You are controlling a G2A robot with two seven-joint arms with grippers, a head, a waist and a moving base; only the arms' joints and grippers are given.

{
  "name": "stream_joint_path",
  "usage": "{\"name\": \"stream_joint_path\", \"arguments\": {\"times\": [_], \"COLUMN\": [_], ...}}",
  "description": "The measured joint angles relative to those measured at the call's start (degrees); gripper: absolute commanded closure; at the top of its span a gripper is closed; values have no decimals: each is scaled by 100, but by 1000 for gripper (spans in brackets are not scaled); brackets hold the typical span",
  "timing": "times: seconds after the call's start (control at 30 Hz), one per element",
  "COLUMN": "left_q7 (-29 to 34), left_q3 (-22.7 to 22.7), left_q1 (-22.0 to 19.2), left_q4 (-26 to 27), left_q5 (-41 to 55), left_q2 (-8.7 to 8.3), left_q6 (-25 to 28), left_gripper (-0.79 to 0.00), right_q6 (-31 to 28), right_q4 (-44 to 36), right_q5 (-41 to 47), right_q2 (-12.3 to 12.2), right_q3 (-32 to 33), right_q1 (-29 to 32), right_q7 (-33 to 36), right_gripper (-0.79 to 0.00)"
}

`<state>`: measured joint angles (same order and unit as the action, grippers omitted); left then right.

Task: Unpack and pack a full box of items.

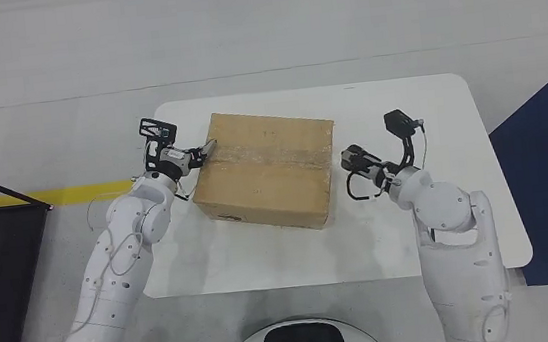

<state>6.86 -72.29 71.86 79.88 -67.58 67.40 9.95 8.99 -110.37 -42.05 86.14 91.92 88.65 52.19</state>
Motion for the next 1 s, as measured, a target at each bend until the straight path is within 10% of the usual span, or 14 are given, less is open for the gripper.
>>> {"name": "stream_joint_path", "arguments": {"times": [1.0], "left_q7": [0], "left_q3": [0], "left_q1": [0], "left_q4": [0], "left_q5": [0], "left_q2": [0], "left_q6": [0], "left_gripper": [-785], "right_q6": [260], "right_q4": [109], "right_q5": [-100], "right_q2": [-223], "right_q3": [-144], "right_q1": [206], "right_q7": [-593], "right_gripper": [0]}}
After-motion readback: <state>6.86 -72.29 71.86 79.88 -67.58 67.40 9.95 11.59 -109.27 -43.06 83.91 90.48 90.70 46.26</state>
